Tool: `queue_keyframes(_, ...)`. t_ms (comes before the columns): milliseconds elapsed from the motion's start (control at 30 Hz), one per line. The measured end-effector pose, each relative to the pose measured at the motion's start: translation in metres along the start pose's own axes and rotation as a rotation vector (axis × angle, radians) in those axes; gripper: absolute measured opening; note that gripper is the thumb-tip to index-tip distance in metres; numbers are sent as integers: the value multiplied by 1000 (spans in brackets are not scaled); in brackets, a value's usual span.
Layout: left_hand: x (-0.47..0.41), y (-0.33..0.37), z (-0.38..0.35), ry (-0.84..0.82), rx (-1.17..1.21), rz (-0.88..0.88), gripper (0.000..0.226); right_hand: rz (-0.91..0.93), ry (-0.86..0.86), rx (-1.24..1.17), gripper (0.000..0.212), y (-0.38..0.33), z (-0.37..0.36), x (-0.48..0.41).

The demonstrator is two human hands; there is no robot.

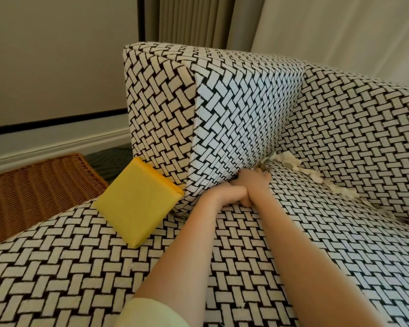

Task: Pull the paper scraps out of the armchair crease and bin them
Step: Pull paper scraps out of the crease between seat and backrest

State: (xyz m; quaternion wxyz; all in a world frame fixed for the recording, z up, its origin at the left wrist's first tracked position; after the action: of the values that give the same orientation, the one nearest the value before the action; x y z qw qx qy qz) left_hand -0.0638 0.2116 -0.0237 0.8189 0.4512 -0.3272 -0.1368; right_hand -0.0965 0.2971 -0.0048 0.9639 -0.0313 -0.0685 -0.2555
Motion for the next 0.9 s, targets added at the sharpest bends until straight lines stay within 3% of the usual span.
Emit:
queue_keyframes(233, 3, 0, -2, 17, -13, -26, 74, 10, 24, -73, 28, 1, 4, 3)
queue_keyframes(500, 4, 1, -3, 9, -57, -140, 36, 45, 116, 3, 32, -2, 14, 11)
queue_keyframes(733, -1, 1, -7, -30, -213, -63, 72, 112, -18, 225, 49, -3, 6, 10)
queue_keyframes(900, 0, 17, -17, -140, -360, -160, 76, 106, -112, 163, 56, -2, 2, 4)
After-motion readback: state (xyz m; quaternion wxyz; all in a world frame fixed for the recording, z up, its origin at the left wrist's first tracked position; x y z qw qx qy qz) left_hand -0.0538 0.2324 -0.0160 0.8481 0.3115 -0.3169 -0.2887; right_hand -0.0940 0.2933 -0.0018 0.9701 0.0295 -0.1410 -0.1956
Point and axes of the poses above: each hand's wrist, its own x-axis away from the middle knuckle, its own z-axis out of the back of the hand, y = z × x, the point moved 9 cm from there along -x, towards the middle knuckle, and after that the axes turned 6 degrees about -z, right-handed, at the moved point
